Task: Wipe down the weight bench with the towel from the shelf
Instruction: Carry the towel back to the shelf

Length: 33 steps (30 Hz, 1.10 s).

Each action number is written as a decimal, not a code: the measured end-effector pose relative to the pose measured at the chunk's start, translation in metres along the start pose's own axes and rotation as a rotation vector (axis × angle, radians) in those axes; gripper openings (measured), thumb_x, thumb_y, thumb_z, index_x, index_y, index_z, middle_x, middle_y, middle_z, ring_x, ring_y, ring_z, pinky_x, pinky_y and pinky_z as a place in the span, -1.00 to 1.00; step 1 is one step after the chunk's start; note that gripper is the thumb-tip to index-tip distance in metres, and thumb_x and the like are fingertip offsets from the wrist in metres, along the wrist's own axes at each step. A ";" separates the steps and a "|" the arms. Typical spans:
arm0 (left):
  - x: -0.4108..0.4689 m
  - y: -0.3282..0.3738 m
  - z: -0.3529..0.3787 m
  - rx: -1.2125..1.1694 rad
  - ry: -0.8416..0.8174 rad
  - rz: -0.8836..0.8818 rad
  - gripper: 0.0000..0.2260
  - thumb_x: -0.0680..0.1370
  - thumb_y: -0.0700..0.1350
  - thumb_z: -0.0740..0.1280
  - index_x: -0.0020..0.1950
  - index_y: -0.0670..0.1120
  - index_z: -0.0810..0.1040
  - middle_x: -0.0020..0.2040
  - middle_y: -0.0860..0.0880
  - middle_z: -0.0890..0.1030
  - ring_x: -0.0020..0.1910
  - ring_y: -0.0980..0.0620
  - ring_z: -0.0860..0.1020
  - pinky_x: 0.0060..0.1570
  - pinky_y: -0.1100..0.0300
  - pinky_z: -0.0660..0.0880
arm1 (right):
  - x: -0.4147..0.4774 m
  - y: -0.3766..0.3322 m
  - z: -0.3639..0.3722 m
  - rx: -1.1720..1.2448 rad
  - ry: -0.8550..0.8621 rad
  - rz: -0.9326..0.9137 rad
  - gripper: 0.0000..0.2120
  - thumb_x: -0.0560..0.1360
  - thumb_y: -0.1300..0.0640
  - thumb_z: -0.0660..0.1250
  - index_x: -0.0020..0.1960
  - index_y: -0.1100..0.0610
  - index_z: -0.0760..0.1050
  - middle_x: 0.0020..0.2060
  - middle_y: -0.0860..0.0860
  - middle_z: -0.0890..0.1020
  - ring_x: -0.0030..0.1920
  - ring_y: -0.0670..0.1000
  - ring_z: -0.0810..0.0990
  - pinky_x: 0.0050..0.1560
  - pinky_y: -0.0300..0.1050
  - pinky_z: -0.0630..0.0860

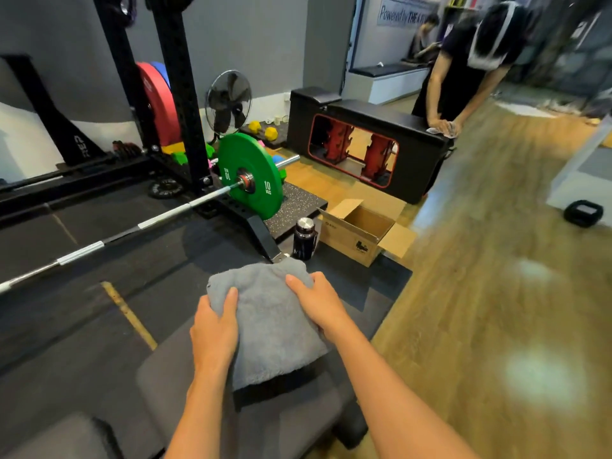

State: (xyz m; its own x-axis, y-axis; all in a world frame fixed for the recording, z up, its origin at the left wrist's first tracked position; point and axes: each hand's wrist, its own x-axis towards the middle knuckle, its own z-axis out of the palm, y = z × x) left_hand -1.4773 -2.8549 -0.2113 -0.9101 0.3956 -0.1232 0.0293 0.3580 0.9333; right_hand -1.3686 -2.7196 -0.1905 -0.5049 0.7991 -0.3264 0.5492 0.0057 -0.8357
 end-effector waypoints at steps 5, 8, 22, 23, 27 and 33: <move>0.010 -0.011 0.015 -0.017 -0.060 -0.029 -0.56 0.56 0.21 0.20 0.26 -0.08 0.46 0.18 -0.13 0.56 0.17 -0.20 0.48 0.08 -0.05 0.39 | -0.004 0.009 -0.003 0.061 0.049 0.034 -0.58 0.46 -0.18 0.32 0.20 0.02 0.38 0.00 -0.11 0.50 -0.03 -0.12 0.49 -0.20 -0.17 0.38; 0.007 -0.014 0.041 -0.059 -0.083 -0.038 -0.58 0.55 0.22 0.21 0.20 -0.09 0.48 0.06 -0.07 0.56 0.09 -0.14 0.49 0.01 0.02 0.38 | 0.001 0.027 -0.017 0.048 0.117 0.041 -0.60 0.52 -0.20 0.24 0.23 0.02 0.39 0.06 -0.07 0.53 0.03 -0.07 0.52 -0.03 -0.07 0.47; 0.003 0.137 0.183 -0.130 -0.171 0.133 -0.73 0.51 0.21 0.28 -0.12 0.01 0.52 -0.13 0.01 0.59 -0.12 0.01 0.56 -0.16 0.05 0.46 | 0.047 0.009 -0.196 0.323 0.456 -0.181 -0.71 0.54 -0.19 0.21 0.00 0.02 0.50 -0.10 0.01 0.62 -0.07 0.02 0.60 -0.01 0.09 0.54; 0.003 0.160 0.200 -0.144 -0.197 0.148 -0.72 0.51 0.22 0.28 -0.11 0.02 0.53 -0.12 0.01 0.60 -0.12 0.01 0.56 -0.15 0.04 0.47 | 0.050 0.002 -0.221 0.345 0.496 -0.195 -0.74 0.54 -0.18 0.23 -0.05 0.00 0.50 -0.13 -0.02 0.63 -0.10 0.00 0.61 -0.04 0.06 0.54; -0.011 0.269 0.261 -0.179 -0.284 0.214 -0.73 0.51 0.18 0.30 -0.06 -0.01 0.55 -0.15 0.07 0.61 -0.15 0.11 0.56 -0.22 0.12 0.43 | 0.051 -0.039 -0.330 0.402 0.627 -0.180 -0.78 0.52 -0.16 0.26 -0.13 -0.03 0.50 -0.23 -0.11 0.64 -0.18 -0.08 0.61 -0.13 -0.05 0.54; -0.048 0.461 0.332 -0.171 -0.490 0.277 -0.76 0.52 0.18 0.30 -0.05 0.02 0.56 -0.14 0.08 0.62 -0.15 0.14 0.58 -0.27 0.19 0.42 | 0.031 -0.121 -0.505 0.505 0.755 -0.126 -0.83 0.52 -0.14 0.28 -0.12 -0.06 0.52 -0.21 -0.09 0.66 -0.14 -0.05 0.65 -0.07 0.05 0.59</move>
State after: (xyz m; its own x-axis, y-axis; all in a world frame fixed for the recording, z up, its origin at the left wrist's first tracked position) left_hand -1.2824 -2.4277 0.1130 -0.5800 0.8141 0.0294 0.1349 0.0603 0.9890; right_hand -1.1145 -2.3919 0.1240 0.1252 0.9921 0.0074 0.0739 -0.0019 -0.9973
